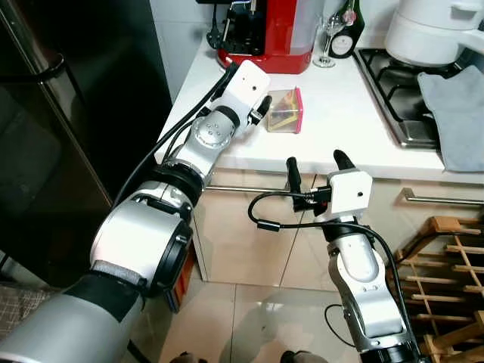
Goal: Restocking fridge
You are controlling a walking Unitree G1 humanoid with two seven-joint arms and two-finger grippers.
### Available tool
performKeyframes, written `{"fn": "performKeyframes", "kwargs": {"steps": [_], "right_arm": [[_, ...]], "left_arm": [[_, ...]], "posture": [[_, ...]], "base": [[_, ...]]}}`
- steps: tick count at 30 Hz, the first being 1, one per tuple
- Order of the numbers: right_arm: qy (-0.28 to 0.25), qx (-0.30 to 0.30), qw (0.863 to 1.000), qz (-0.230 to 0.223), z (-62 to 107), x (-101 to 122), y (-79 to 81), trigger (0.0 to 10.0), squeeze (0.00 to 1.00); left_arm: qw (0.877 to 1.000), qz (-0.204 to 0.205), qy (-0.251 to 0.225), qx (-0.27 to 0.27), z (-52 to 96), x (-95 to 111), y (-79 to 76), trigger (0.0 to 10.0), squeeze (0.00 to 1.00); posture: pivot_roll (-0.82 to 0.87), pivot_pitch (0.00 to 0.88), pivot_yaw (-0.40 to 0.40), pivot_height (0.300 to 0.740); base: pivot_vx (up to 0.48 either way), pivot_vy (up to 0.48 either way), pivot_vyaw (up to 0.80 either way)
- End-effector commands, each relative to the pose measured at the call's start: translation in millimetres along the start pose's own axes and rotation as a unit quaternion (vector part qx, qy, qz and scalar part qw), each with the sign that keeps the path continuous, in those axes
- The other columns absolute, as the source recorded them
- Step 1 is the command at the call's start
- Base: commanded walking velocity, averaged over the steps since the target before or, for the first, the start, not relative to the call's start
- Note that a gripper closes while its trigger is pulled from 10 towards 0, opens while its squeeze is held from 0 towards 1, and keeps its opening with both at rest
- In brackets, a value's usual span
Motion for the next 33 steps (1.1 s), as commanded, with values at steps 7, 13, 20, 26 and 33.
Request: {"fn": "performKeyframes", "kwargs": {"steps": [7,13,20,26,33], "right_arm": [[0.005,0.007,1.000,-0.003,8.2,7.9,-1.2,10.0,0.00],[0.012,0.016,1.000,-0.004,28.8,14.9,-2.5,10.0,0.00],[0.031,0.003,1.000,0.001,51.0,18.1,-8.1,10.0,0.00],[0.055,-0.005,0.998,0.002,63.3,16.8,-12.2,10.0,0.00],[0.074,-0.006,0.997,-0.008,66.7,12.5,-11.9,10.0,0.00]], "left_arm": [[0.999,-0.028,0.022,-0.003,-1.9,-1.0,-0.9,10.0,0.00],[0.999,-0.032,0.038,-0.002,-1.7,-5.7,-4.3,10.0,0.00],[0.998,-0.049,0.033,-0.008,-3.9,0.9,-7.9,10.0,0.00],[0.996,-0.028,0.077,0.019,1.1,-19.8,2.1,10.0,0.00],[0.986,0.054,0.129,0.090,14.1,-51.4,30.9,10.0,0.00]], "posture": [[-0.22,0.015,0.071,0.740],[-0.30,0.044,0.069,0.740],[-0.35,0.071,0.072,0.740],[-0.37,0.092,0.064,0.740],[-0.35,0.103,0.052,0.740]], "base": [[0.000,0.000,0.00],[0.000,0.000,0.00],[0.000,0.000,0.00],[0.000,0.000,0.00],[0.000,0.000,0.00]]}}
Point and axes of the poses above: a point about 5 cm out from each wrist's last joint towards the gripper, its own z axis pointing back from the gripper into the wrist, its own x axis along the axis of the wrist's last joint, y = z × x, the point moved 4 cm from there along -z, pointing out of the wrist towards the gripper, and after that the axes turned 6 degrees about -z, right-handed, at the moved point
